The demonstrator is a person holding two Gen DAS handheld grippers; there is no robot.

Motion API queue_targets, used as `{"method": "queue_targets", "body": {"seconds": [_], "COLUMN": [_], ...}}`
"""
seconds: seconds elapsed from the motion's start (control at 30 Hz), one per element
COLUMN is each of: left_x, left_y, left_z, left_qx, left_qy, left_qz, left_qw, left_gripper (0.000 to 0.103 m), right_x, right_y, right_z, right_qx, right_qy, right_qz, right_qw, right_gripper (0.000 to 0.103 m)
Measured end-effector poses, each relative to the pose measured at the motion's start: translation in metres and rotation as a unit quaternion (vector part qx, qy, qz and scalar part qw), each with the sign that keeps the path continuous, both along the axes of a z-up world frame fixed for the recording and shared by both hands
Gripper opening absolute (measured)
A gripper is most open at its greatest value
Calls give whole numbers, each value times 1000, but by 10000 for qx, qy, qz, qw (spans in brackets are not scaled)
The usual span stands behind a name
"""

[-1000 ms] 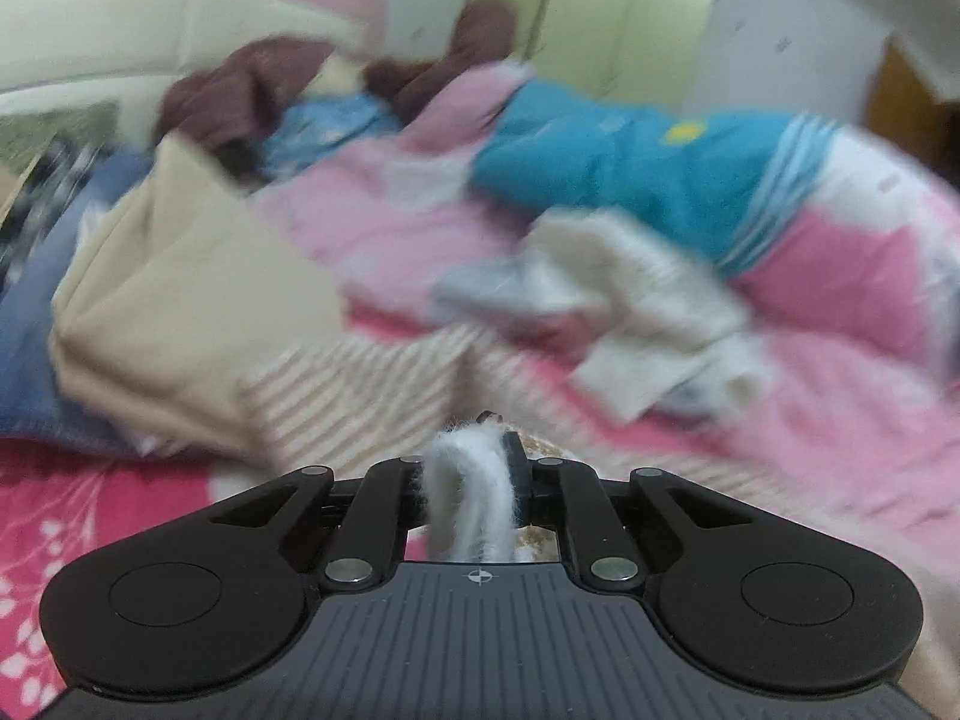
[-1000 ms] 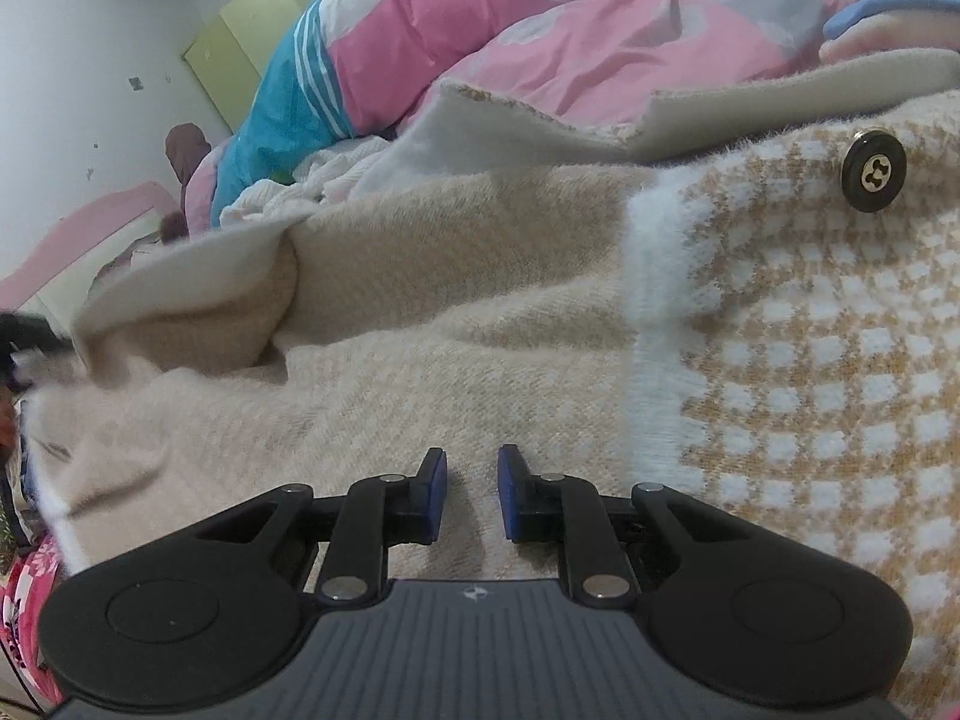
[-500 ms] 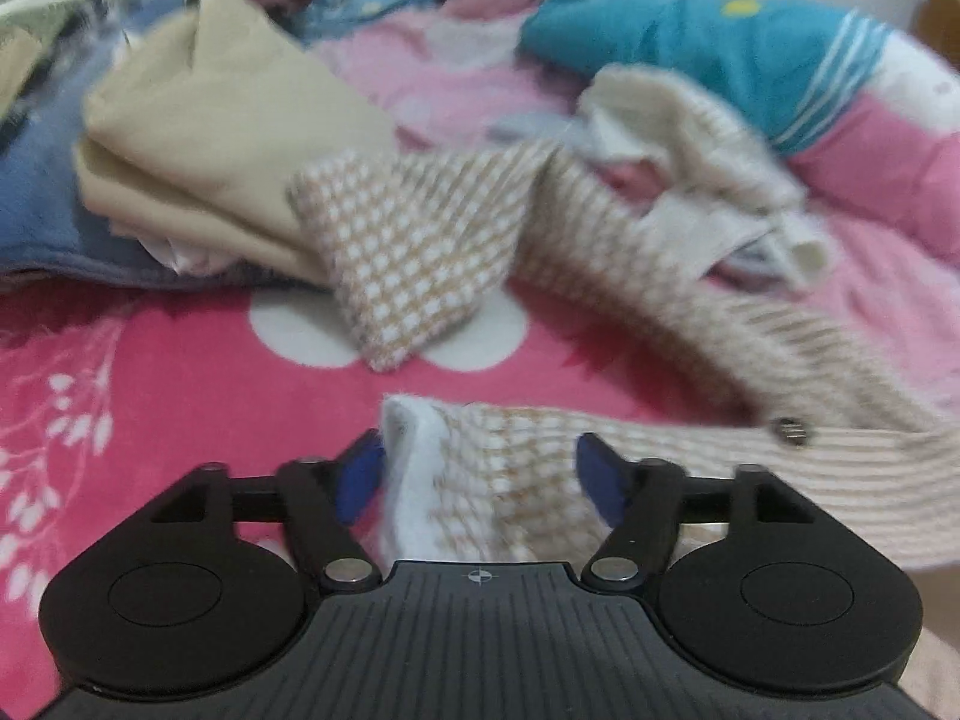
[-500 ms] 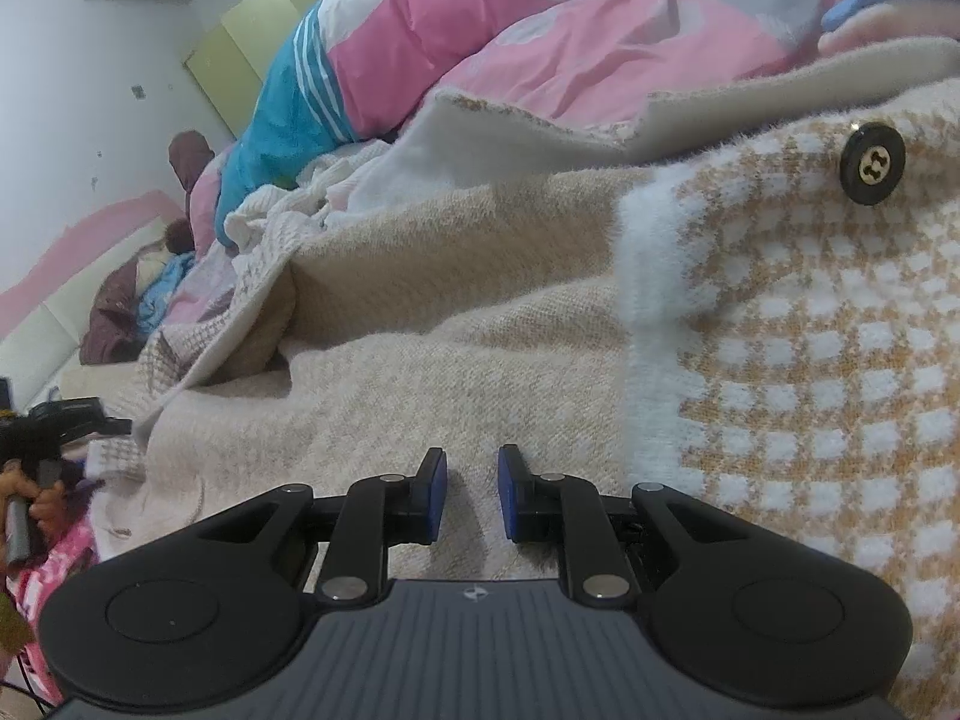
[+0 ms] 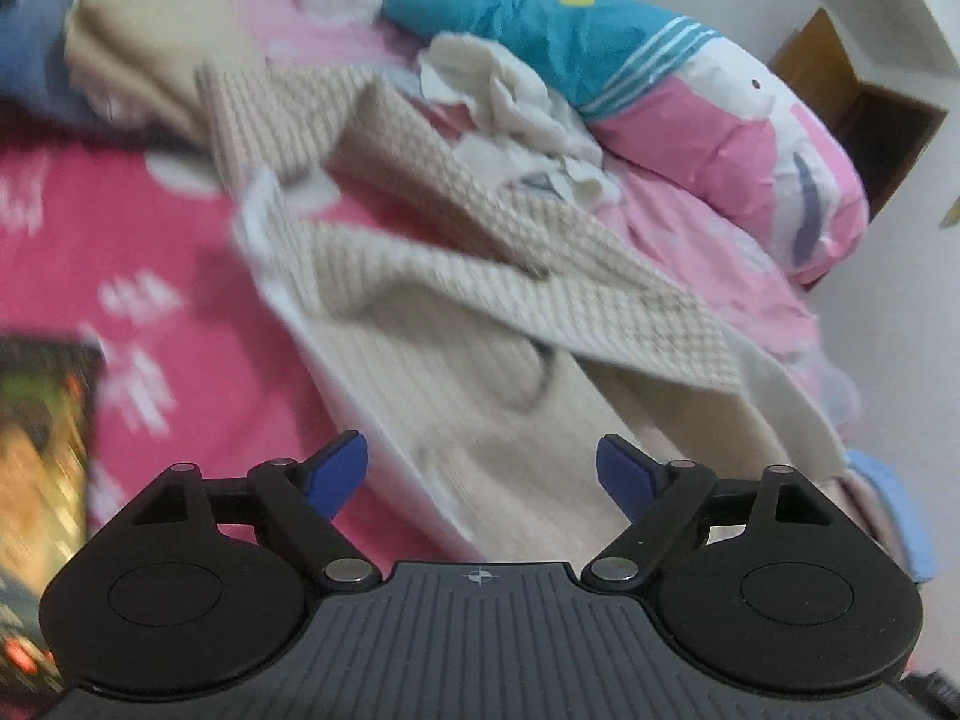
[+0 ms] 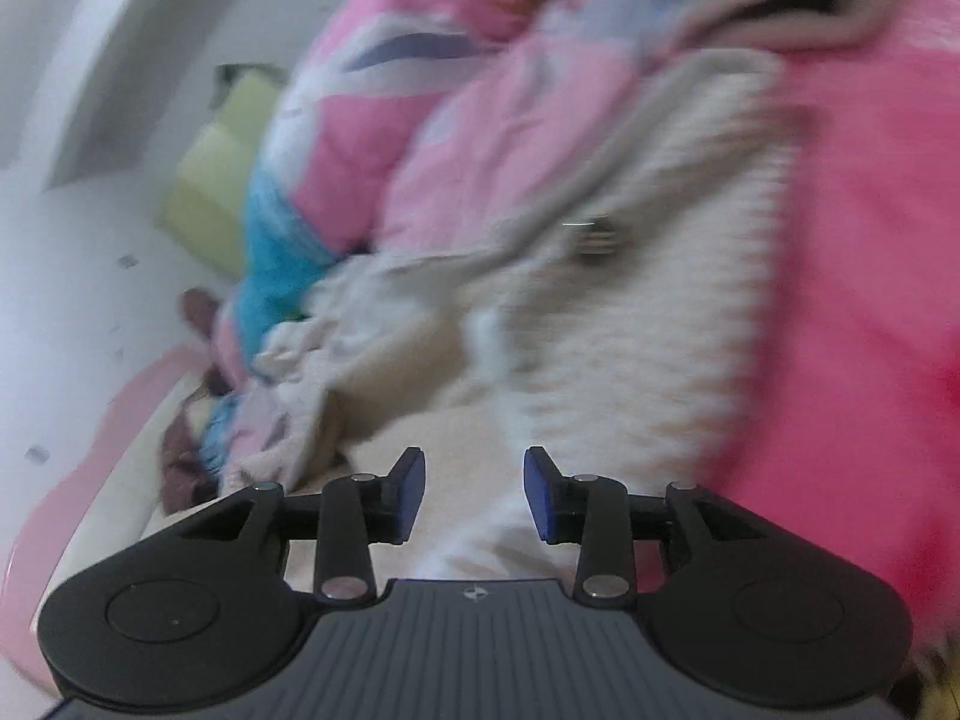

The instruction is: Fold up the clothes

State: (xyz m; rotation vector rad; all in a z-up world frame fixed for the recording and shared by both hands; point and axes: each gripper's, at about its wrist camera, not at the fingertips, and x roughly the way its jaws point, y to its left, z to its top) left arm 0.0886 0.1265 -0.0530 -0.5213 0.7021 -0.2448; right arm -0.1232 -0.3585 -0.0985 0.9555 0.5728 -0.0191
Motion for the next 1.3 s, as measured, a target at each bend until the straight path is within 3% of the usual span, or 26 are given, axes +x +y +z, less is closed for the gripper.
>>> {"method": "queue_targets", "body": {"seconds": [0.1, 0.23, 0.37, 0.47, 0.5, 0.6, 0.63, 0.77, 0.83, 1.07, 1.2, 1.3], "left_x": [-4, -5, -5, -2, 0, 4, 5, 5, 2, -36, -72, -96], "left_y": [-4, 1, 7, 7, 7, 3, 0, -3, -3, -28, -43, -59], "left_z": [-16, -36, -45, -48, -50, -53, -53, -53, -52, -31, -19, -17], "left_qx": [-131, -295, -451, -471, -473, -350, -295, -162, -198, -292, -509, -395], "left_qy": [103, 339, 234, 121, 84, -32, -67, -54, -26, -186, -159, -181], "left_qz": [10, 139, 249, 334, 380, 534, 574, 676, 655, -274, -900, -1376], "left_qw": [9999, 9989, 9984, 9983, 9981, 9980, 9979, 9976, 9977, 9990, 9945, 9895], "left_gripper": [82, 75, 69, 63, 60, 45, 42, 11, 9, 6, 6, 6], "right_x": [-31, -28, -9, 13, 19, 32, 33, 30, 26, 8, -6, -17], "right_y": [-18, -19, -20, -23, -24, -27, -28, -33, -41, -77, -100, -117], "right_z": [2, -19, -25, -29, -30, -33, -32, -19, -9, 31, 54, 64], "right_qx": [358, 668, 823, 791, 732, 678, 666, 448, 365, -86, -563, -904], "right_qy": [136, 378, 235, 256, 270, 276, 268, 139, 41, -241, -251, -210], "right_qz": [-282, -372, -390, -403, -415, -464, -473, -591, -659, -888, -1026, -1164], "right_qw": [9989, 9964, 9956, 9957, 9961, 9962, 9963, 9971, 9971, 9957, 9928, 9889], "right_gripper": [42, 42, 42, 31, 20, 9, 8, 7, 7, 6, 6, 6]}}
